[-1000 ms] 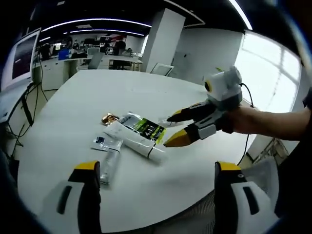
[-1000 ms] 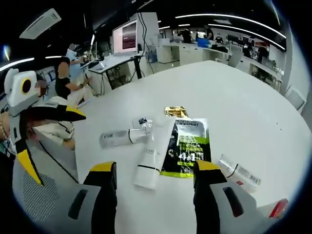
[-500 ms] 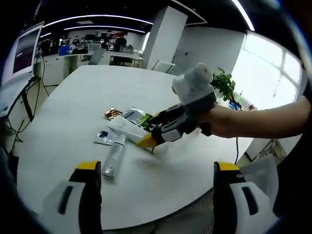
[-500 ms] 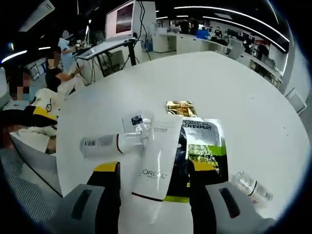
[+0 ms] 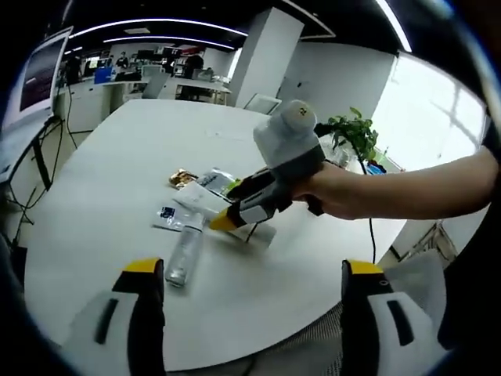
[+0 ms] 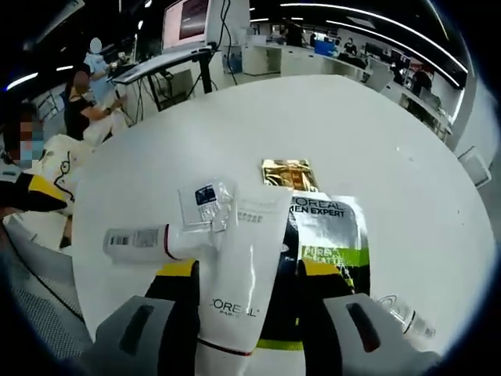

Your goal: Arrange the skincare products in the storage area until every visible bottle or jar stands upright without overlapping.

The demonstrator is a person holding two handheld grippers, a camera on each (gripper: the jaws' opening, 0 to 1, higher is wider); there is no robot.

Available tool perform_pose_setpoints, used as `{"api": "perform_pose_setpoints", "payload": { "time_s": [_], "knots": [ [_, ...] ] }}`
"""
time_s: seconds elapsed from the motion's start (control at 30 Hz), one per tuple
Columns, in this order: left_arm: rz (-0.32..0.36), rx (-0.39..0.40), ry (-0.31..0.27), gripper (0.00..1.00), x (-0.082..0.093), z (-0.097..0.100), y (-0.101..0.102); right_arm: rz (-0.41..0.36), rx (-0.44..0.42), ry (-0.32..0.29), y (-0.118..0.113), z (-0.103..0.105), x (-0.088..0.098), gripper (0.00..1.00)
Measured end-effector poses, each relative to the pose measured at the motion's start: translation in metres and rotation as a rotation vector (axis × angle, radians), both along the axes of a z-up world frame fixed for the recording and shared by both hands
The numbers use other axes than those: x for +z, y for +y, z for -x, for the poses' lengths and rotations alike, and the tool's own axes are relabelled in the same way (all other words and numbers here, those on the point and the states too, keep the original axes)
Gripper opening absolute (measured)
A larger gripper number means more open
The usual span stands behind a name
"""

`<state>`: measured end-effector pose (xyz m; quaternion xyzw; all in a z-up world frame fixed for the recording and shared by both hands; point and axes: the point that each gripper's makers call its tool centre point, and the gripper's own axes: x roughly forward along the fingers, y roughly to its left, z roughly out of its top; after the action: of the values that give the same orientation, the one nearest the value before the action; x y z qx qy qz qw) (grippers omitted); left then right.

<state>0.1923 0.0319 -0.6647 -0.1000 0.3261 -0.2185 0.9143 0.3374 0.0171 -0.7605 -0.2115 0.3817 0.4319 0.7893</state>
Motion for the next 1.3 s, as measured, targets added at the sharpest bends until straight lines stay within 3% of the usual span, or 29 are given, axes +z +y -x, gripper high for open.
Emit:
{"api": "perform_pose_setpoints", "payload": {
  "time_s": [0.27,0.53,0.6,0.73,0.83,1.0,1.3],
  "knots": [
    [0.008,0.002,0.001,0.85,-0.001,-0.004,0.003,0.050,0.023,-0.007,0.005,-0.006,-0.004,0.43],
    [0.011,0.009,0.006,0.85,-0.004,-0.004,0.007,0.068,0.036,-0.002,0.003,0.000,-0.006,0.38],
    [0.010,0.011,0.010,0.84,-0.004,-0.003,0.007,0.076,0.036,-0.026,0.002,0.001,-0.005,0.37],
    [0.018,0.018,0.007,0.83,-0.003,-0.003,0.006,0.001,0.040,-0.065,0.008,-0.004,-0.003,0.34],
    [0.022,0.020,0.006,0.83,-0.003,-0.003,0.006,-0.050,-0.005,-0.046,0.008,-0.005,-0.004,0.32],
    [0.037,0.030,0.002,0.83,-0.001,-0.003,0.004,-0.028,0.050,-0.086,0.005,0.001,-0.002,0.30],
    [0.042,0.031,-0.014,0.83,0.006,-0.001,0.004,-0.084,0.028,-0.109,-0.009,0.006,0.007,0.29]
  ]
}}
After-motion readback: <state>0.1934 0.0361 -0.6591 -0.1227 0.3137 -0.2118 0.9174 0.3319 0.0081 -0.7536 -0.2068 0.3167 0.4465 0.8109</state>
